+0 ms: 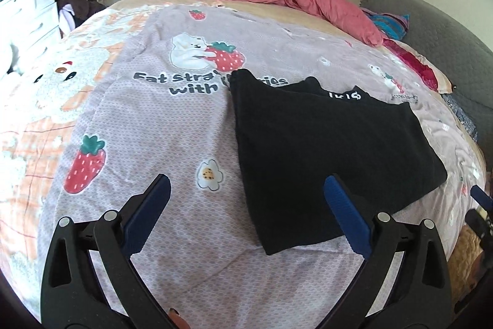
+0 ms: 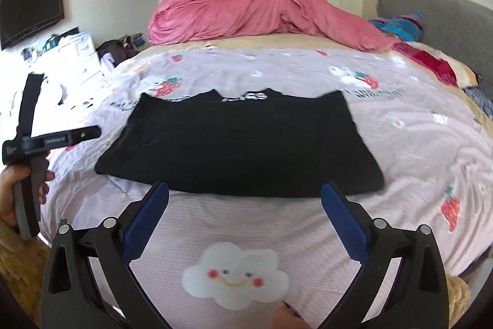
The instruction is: Fold small clothes
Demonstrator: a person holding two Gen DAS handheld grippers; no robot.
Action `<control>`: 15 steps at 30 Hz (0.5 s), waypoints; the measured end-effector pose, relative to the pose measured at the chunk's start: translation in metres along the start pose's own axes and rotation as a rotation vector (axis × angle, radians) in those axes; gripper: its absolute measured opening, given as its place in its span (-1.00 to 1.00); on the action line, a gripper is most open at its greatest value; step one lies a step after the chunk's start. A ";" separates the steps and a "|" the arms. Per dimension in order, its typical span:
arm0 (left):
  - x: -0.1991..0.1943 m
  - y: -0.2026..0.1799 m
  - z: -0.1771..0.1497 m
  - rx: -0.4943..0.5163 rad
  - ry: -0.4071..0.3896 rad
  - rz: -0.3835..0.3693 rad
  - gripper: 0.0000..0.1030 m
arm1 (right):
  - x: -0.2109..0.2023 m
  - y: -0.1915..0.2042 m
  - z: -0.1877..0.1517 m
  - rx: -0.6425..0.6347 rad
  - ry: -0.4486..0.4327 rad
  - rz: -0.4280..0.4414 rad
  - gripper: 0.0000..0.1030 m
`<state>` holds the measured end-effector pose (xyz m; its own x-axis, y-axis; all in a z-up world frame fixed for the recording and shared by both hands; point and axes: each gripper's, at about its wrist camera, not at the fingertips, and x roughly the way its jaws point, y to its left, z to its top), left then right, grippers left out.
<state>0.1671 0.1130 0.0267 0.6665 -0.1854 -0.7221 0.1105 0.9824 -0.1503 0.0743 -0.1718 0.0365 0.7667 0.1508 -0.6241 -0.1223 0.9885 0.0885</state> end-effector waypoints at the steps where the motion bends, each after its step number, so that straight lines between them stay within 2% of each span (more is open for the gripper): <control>1: 0.000 0.001 0.001 -0.003 0.002 0.004 0.82 | 0.002 0.005 0.000 -0.008 0.004 0.008 0.91; 9: 0.002 0.012 0.015 -0.026 0.003 0.032 0.82 | 0.017 0.055 0.000 -0.139 0.018 0.050 0.91; 15: 0.007 0.016 0.024 -0.037 0.010 0.050 0.82 | 0.027 0.071 0.001 -0.173 0.030 0.082 0.91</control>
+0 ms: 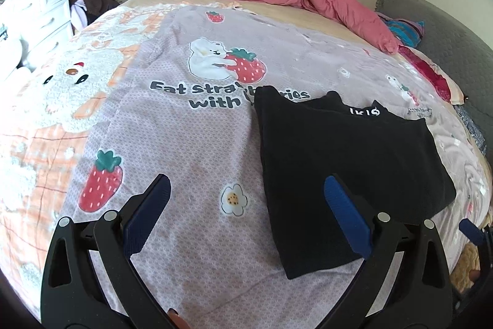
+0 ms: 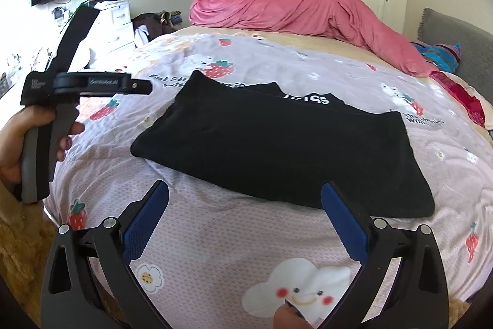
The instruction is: Fold small clothes
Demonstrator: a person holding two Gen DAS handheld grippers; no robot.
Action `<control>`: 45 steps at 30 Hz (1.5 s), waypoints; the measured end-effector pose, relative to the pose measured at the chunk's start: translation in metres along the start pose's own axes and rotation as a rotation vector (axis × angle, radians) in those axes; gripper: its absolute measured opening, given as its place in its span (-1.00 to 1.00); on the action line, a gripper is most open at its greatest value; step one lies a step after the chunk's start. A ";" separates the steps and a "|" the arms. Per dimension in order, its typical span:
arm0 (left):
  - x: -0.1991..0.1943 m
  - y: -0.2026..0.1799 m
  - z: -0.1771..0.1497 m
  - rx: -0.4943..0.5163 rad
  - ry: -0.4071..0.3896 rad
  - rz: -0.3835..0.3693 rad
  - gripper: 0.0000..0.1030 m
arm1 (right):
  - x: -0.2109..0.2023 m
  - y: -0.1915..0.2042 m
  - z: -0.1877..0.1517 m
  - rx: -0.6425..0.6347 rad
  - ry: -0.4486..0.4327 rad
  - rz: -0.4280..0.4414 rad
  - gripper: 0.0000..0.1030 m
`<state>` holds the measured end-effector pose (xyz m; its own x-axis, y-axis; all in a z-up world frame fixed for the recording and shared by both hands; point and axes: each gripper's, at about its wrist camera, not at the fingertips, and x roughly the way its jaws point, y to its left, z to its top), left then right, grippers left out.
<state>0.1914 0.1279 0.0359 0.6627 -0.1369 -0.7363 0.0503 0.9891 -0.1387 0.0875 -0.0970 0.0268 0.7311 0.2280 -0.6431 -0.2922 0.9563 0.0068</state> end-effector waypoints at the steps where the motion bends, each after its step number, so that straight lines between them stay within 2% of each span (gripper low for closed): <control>1: 0.001 0.000 0.002 0.003 0.003 0.005 0.82 | 0.003 0.002 0.001 -0.008 0.002 0.005 0.91; 8: 0.008 -0.003 0.012 0.016 0.017 0.022 0.82 | 0.020 0.006 0.000 -0.018 0.025 0.028 0.91; 31: 0.051 -0.031 0.048 0.041 0.077 -0.022 0.82 | 0.065 0.015 -0.005 -0.102 0.075 0.027 0.91; 45: 0.097 -0.023 0.067 0.017 0.166 -0.032 0.82 | 0.102 0.046 0.001 -0.218 0.117 0.026 0.91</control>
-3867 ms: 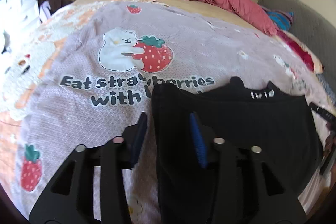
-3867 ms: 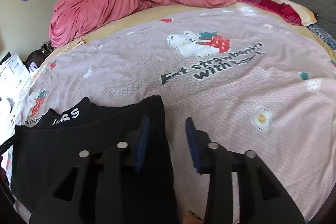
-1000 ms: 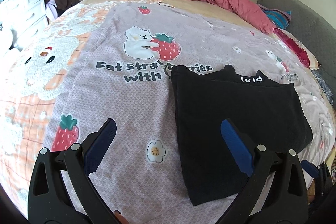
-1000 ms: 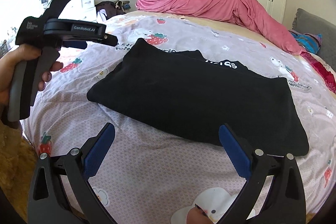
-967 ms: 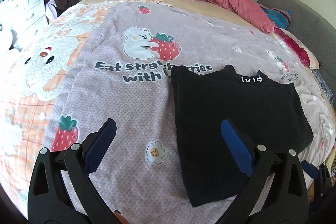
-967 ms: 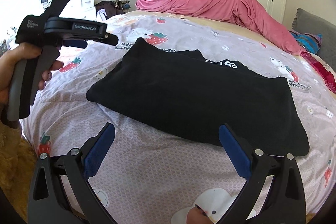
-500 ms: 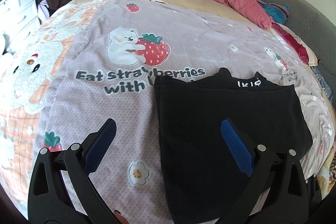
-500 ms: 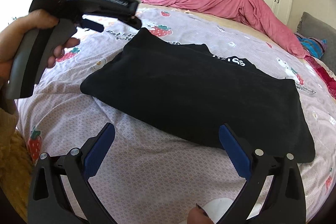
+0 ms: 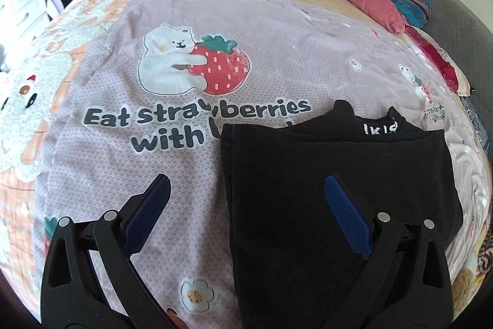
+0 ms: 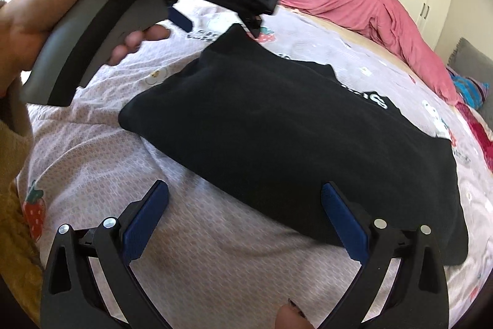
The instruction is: Fold small clothes
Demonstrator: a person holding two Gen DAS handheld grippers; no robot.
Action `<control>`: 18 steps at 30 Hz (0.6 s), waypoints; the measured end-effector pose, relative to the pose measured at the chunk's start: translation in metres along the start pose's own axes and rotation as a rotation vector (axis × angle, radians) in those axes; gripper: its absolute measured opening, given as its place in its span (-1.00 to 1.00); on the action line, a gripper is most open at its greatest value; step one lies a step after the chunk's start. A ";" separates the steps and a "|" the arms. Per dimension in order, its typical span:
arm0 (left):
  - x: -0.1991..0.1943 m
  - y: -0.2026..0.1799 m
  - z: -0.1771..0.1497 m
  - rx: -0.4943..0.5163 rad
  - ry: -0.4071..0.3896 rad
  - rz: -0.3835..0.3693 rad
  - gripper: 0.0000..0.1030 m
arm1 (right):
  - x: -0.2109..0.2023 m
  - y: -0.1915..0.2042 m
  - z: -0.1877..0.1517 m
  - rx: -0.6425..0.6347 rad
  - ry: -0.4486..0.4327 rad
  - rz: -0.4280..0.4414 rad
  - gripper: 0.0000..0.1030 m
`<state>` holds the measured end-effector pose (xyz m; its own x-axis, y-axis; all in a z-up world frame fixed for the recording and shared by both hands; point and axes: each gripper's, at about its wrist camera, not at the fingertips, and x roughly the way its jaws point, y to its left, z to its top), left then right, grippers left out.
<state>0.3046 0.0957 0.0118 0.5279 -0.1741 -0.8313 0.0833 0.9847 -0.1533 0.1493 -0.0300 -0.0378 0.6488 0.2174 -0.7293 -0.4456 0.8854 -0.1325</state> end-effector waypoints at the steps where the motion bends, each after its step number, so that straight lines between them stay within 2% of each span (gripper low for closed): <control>1: 0.002 0.001 0.001 -0.001 0.005 -0.001 0.82 | 0.003 0.002 0.002 -0.005 0.000 0.002 0.91; 6: 0.015 0.006 0.010 -0.002 0.032 -0.003 0.82 | 0.015 0.009 0.009 -0.016 0.007 -0.022 0.92; 11: 0.025 0.010 0.015 -0.010 0.048 -0.015 0.82 | 0.029 0.013 0.019 -0.069 0.006 -0.083 0.92; 18: 0.035 0.018 0.021 -0.030 0.064 -0.035 0.82 | 0.047 0.006 0.033 -0.041 0.030 -0.122 0.92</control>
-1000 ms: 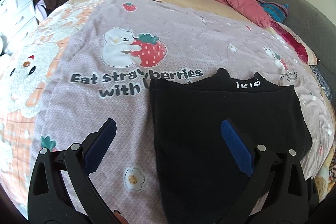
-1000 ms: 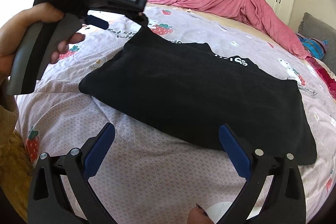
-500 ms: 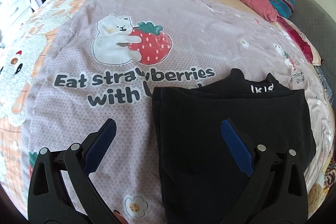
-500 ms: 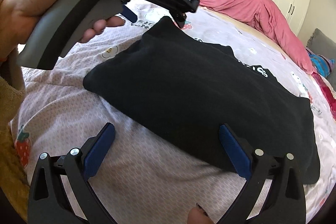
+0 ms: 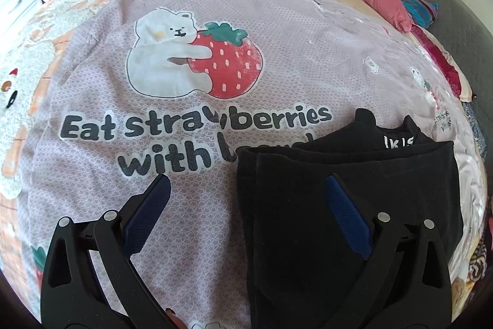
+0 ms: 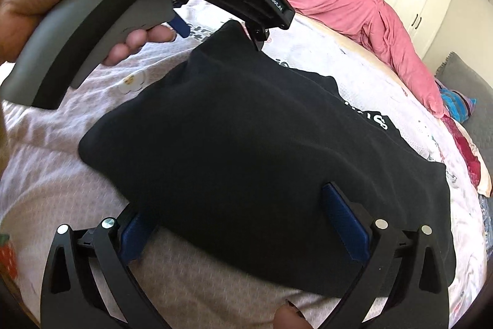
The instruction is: Fold small clothes
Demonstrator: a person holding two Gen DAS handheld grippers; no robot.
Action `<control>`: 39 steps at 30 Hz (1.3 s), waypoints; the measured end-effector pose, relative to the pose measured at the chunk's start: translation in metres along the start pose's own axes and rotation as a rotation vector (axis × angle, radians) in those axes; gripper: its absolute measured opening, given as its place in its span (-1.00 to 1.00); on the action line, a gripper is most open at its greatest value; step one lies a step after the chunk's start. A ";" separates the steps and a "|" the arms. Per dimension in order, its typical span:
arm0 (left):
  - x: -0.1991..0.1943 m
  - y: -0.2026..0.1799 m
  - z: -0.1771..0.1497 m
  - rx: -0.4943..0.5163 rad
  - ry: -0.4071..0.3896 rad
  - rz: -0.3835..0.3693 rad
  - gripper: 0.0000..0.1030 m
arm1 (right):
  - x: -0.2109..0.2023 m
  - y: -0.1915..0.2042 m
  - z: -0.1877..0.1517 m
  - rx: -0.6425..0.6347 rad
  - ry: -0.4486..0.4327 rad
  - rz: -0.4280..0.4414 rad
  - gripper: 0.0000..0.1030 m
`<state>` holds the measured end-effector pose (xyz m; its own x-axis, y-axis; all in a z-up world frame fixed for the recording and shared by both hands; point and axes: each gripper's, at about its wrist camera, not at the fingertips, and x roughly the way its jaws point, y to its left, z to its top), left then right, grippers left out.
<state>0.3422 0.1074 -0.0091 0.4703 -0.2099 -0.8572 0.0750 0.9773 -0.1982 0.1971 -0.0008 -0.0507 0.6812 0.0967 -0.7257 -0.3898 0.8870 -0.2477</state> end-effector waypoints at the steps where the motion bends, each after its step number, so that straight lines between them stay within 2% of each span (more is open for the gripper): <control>1: 0.001 0.000 0.000 0.002 0.001 0.000 0.82 | 0.003 -0.001 0.003 0.005 -0.001 -0.004 0.92; 6: 0.008 -0.003 0.002 0.009 0.016 -0.010 0.82 | 0.011 -0.010 0.010 0.044 -0.008 -0.031 0.91; 9: 0.008 -0.004 0.002 0.012 0.018 -0.021 0.82 | 0.008 -0.017 0.011 0.080 -0.020 -0.038 0.80; 10: 0.007 -0.004 0.002 0.012 0.016 -0.023 0.82 | 0.006 -0.021 0.011 0.096 -0.032 -0.028 0.55; 12: 0.006 -0.004 0.002 0.008 0.016 -0.034 0.82 | 0.000 -0.027 0.011 0.118 -0.061 0.012 0.26; 13: 0.005 -0.004 0.002 0.005 0.016 -0.036 0.82 | -0.003 -0.028 0.011 0.122 -0.076 0.025 -0.03; 14: 0.005 -0.004 0.001 0.003 0.015 -0.038 0.82 | -0.006 -0.029 0.010 0.124 -0.093 0.043 -0.19; 17: 0.002 -0.005 0.000 -0.002 0.002 -0.036 0.82 | -0.014 -0.037 0.009 0.162 -0.115 0.077 -0.45; 23: -0.003 -0.010 -0.003 -0.008 0.004 -0.077 0.82 | -0.027 -0.066 -0.002 0.325 -0.181 0.162 -0.58; 33: -0.003 -0.041 -0.004 -0.004 0.004 -0.201 0.81 | -0.046 -0.080 -0.017 0.386 -0.256 0.180 -0.61; 35: -0.003 -0.048 -0.004 -0.011 0.005 -0.238 0.63 | -0.049 -0.078 -0.018 0.379 -0.263 0.177 -0.61; 37: -0.003 -0.056 -0.004 -0.005 0.002 -0.263 0.06 | -0.051 -0.080 -0.020 0.389 -0.270 0.178 -0.61; 38: -0.004 -0.059 -0.004 -0.005 -0.005 -0.270 -0.03 | -0.051 -0.082 -0.021 0.401 -0.271 0.182 -0.61; 39: -0.007 -0.062 -0.004 -0.004 -0.020 -0.275 -0.20 | -0.052 -0.084 -0.022 0.411 -0.273 0.186 -0.62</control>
<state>0.3310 0.0478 0.0071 0.4499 -0.4671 -0.7612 0.1994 0.8833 -0.4243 0.1810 -0.0902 -0.0062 0.7817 0.3346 -0.5262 -0.2813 0.9423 0.1813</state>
